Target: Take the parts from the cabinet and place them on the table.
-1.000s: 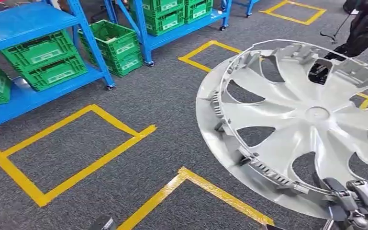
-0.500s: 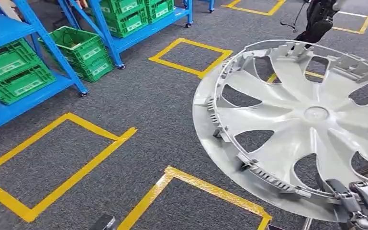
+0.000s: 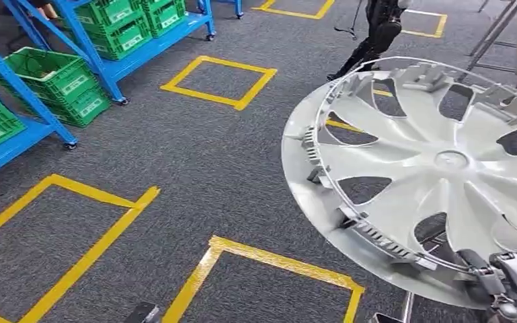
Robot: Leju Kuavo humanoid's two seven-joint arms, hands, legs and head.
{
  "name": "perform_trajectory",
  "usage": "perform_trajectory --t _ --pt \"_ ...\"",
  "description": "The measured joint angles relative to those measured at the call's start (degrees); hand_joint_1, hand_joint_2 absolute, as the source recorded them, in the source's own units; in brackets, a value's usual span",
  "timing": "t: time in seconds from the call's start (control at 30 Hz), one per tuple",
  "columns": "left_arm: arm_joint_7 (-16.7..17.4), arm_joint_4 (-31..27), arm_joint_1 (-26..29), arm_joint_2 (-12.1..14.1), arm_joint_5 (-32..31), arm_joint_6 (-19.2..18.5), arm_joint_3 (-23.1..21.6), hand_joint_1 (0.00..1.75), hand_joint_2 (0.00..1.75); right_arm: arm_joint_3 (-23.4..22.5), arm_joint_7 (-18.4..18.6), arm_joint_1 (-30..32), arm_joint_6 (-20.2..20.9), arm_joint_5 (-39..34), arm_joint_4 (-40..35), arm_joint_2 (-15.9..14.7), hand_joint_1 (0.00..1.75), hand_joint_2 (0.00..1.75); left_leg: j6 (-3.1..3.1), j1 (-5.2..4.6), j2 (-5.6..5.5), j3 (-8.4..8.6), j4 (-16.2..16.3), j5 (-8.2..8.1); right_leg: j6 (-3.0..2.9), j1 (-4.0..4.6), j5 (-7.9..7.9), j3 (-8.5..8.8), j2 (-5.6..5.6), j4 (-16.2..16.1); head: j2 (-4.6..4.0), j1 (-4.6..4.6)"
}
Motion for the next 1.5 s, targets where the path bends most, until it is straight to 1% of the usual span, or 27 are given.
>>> perform_trajectory --t 0.03,0.1,0.13,0.17,0.2,0.27,0.3,0.33,0.47,0.53,0.63,0.7,0.77,0.8,0.83,0.97,1.0,1.03,1.07,1.13,1.17,1.23,1.3,1.33,1.4,1.47,1.5 --pt "-0.02 0.00 0.00 0.07 0.00 -0.02 0.00 0.00 0.00 0.02 -0.02 -0.23 0.00 0.02 0.00 0.00 1.75 1.75 0.26 -0.05 0.54 -0.03 -0.03 0.04 0.14 0.00 -2.07 -1.51 -1.95 3.17 0.00 0.24" --pt "0.00 0.00 0.24 0.07 -0.02 -0.07 0.00 0.00 0.00 0.04 -0.02 -0.55 0.00 0.00 0.00 0.00 1.75 1.75 0.37 -0.27 2.18 -0.07 0.04 -0.05 0.57 -0.07 -6.20 -5.84 -3.30 12.43 0.00 0.18" --pt "0.00 0.00 0.27 0.07 0.00 -0.07 0.00 0.00 0.00 0.02 -0.02 -0.50 0.00 0.02 0.02 0.00 1.75 1.75 0.37 -0.32 2.93 -0.12 0.09 -0.06 0.78 -0.15 -7.07 -7.42 -3.43 15.71 0.00 0.17" --pt "0.00 0.00 0.25 0.07 0.00 -0.07 0.00 0.00 0.00 0.02 -0.02 -0.49 0.00 0.02 0.09 0.00 1.75 1.75 0.36 -0.32 3.60 -0.10 0.10 -0.11 0.91 -0.23 -6.50 -7.53 -3.49 16.09 0.00 0.20" --pt "0.00 0.00 0.19 0.07 0.00 -0.07 0.00 0.00 0.00 0.02 -0.02 -0.48 0.00 0.02 0.11 0.00 1.75 1.75 0.25 -0.32 4.23 -0.04 0.13 -0.20 0.98 -0.29 -4.87 -6.32 -3.64 14.01 0.00 0.17" --pt "0.00 0.00 0.03 0.00 0.02 -0.07 0.00 0.00 0.00 0.02 -0.02 -0.45 0.00 0.02 0.11 0.00 1.75 1.75 -0.14 -0.27 5.36 0.13 0.40 -0.54 0.99 -0.39 -0.08 -0.34 -5.35 3.53 0.00 0.20" --pt "0.11 0.00 0.02 0.04 0.69 -0.26 0.00 0.00 0.00 0.00 -0.02 -0.54 0.00 0.02 0.11 0.00 1.75 1.75 -0.52 -0.47 5.71 0.24 0.65 -0.79 0.98 -0.26 -0.11 1.70 -8.12 -0.53 0.00 0.24" --pt "0.37 0.00 0.06 0.15 2.02 -0.87 0.15 0.00 0.00 0.02 -0.02 -0.69 0.00 0.02 0.13 0.00 1.75 1.75 -0.93 -0.95 6.10 0.15 1.06 -1.15 0.20 0.05 -0.32 2.56 -8.32 -0.90 0.00 0.18" --pt "1.29 0.00 0.66 0.20 8.31 -4.13 2.67 0.00 0.00 -0.07 -0.02 -0.36 0.00 0.02 0.11 0.00 1.75 1.75 -1.77 -0.77 7.84 0.27 1.16 -1.34 -1.38 0.14 0.11 1.83 -5.82 -0.82 0.00 0.02" --pt "1.38 0.00 1.04 0.28 9.98 -4.92 4.34 0.00 0.00 -0.09 -0.02 -0.32 0.00 0.04 0.11 0.02 1.75 1.75 -2.21 -0.40 3.52 -1.10 4.99 -4.60 -2.08 -0.06 0.31 1.70 -4.96 -0.87 0.00 -0.24" --pt "1.38 0.00 2.13 0.31 10.43 -4.92 5.64 0.00 0.00 -0.09 -0.02 -0.30 0.00 0.02 0.13 0.02 1.75 1.75 -2.26 -0.38 2.03 -6.93 18.48 -10.45 -2.53 0.14 0.36 1.60 -3.03 -0.86 0.00 -0.31" --pt "1.36 0.00 2.49 0.33 10.32 -4.50 6.19 0.00 0.00 -0.09 -0.02 -0.18 0.00 0.02 0.13 0.02 1.75 1.75 -1.95 -0.41 1.98 -6.99 18.09 -8.36 -2.57 0.25 0.40 1.64 -1.55 -0.81 0.00 -0.31" --pt "1.33 0.00 2.46 0.42 10.27 -4.37 6.47 0.00 0.00 -0.09 -0.02 -0.06 0.00 0.02 0.11 0.02 1.75 1.75 -1.31 -0.45 1.22 -3.32 9.55 -2.99 -2.54 0.33 0.42 1.88 -0.29 -0.78 0.00 -0.31" --pt "1.33 0.00 2.47 0.55 10.27 -4.31 6.51 0.00 0.00 -0.11 -0.02 -0.02 0.00 0.02 0.11 0.02 1.75 1.75 -0.82 -0.48 -0.44 -1.18 4.55 -0.54 -2.50 0.32 0.44 1.99 0.23 -0.78 0.00 -0.31" --pt "1.33 0.00 2.55 0.79 10.27 -4.31 6.60 0.00 0.00 -0.09 -0.02 -0.07 0.00 0.04 0.13 0.02 1.75 1.75 -0.46 -0.44 -2.43 -0.57 2.95 -0.92 -2.18 0.47 0.49 1.74 0.66 -0.59 0.00 -0.20" --pt "1.33 0.00 2.34 0.68 10.27 -4.28 6.78 0.00 0.00 -0.11 -0.02 0.20 0.00 0.02 0.11 0.02 1.75 1.75 -0.25 -0.63 -1.05 -0.31 1.10 -0.95 -0.62 0.04 1.32 0.54 2.42 -0.85 0.00 -0.37" --pt "1.33 0.00 2.28 0.54 10.27 -4.28 6.80 0.00 0.00 -0.11 -0.04 0.33 0.00 0.02 0.13 0.02 1.75 1.75 -0.12 -0.16 -0.09 -0.01 0.32 -0.47 -0.65 -0.01 0.70 -0.16 0.88 -0.13 0.00 -0.39" --pt "1.25 0.00 2.29 0.66 10.27 -4.28 6.84 0.00 0.00 -0.09 -0.02 0.28 0.00 0.02 0.11 0.02 1.75 1.75 0.22 -0.24 0.24 0.06 0.13 -0.36 -0.47 0.27 -0.92 -1.09 -1.74 1.79 0.00 0.00" --pt "1.25 0.00 2.33 0.72 10.27 -4.31 6.93 0.00 0.00 -0.04 -0.04 0.07 0.00 0.02 0.13 0.02 1.75 1.75 0.42 -0.31 0.86 -0.01 0.15 -0.36 -0.19 0.19 -3.17 -2.94 -2.83 5.80 0.00 0.15" --pt "1.25 0.00 2.59 0.70 10.27 -4.31 7.15 0.00 0.00 -0.04 -0.04 0.05 0.00 0.02 0.13 0.02 1.75 1.75 0.47 -0.44 2.26 -0.03 0.21 -0.41 0.25 0.02 -6.79 -6.97 -3.40 14.59 0.00 0.13" --pt "1.25 0.00 2.62 0.70 10.27 -4.31 7.28 0.00 0.00 -0.04 -0.04 0.09 0.00 0.02 0.15 0.02 1.75 1.75 0.45 -0.45 2.86 -0.05 0.22 -0.42 0.43 -0.05 -7.06 -7.92 -3.46 16.68 0.00 0.15" --pt "1.25 0.00 2.54 0.68 10.27 -4.31 7.39 0.00 0.00 -0.04 -0.04 0.10 0.00 0.04 0.15 0.02 1.75 1.75 0.23 -0.44 3.56 0.03 0.26 -0.56 0.66 -0.29 -4.03 -5.59 -3.72 12.63 0.00 0.13" --pt "1.25 0.00 2.34 0.57 10.25 -4.24 7.43 0.00 0.00 -0.04 -0.04 0.14 0.00 0.04 0.15 0.02 1.75 1.75 -0.22 -0.33 3.99 0.17 0.56 -0.86 0.75 -0.57 0.33 0.65 -4.40 1.92 0.00 0.13" --pt "1.22 0.00 2.26 0.59 10.18 -4.06 7.43 0.00 0.00 -0.04 -0.04 0.01 0.00 0.02 0.18 0.00 1.75 1.75 -0.58 -0.45 4.15 0.16 0.68 -1.00 0.69 -0.38 -1.16 2.03 -4.80 -0.55 0.00 0.11" --pt "1.09 0.00 2.17 0.61 9.75 -3.72 7.43 0.00 0.00 -0.09 -0.04 0.15 0.00 0.02 0.09 0.00 1.75 1.75 -1.18 -0.79 4.15 -0.10 1.09 -1.02 -0.23 -0.21 -0.49 2.41 -4.47 -0.73 0.00 0.02" --pt "1.07 0.00 2.21 0.68 9.64 -3.37 7.43 0.00 0.00 -0.15 -0.02 0.17 0.00 0.04 0.09 0.00 1.75 1.75 -0.09 -0.79 4.01 -0.13 1.30 -1.03 -0.15 -0.27 -0.27 2.39 -4.43 -0.80 0.00 0.06" --pt "1.07 0.00 2.19 0.70 9.53 -3.26 7.41 0.00 0.00 -0.18 -0.04 0.17 0.00 0.04 0.09 0.00 1.75 1.75 -0.01 -0.79 4.01 -0.07 1.16 -0.94 -0.17 -0.23 -0.28 2.37 -4.42 -0.80 0.00 0.04"
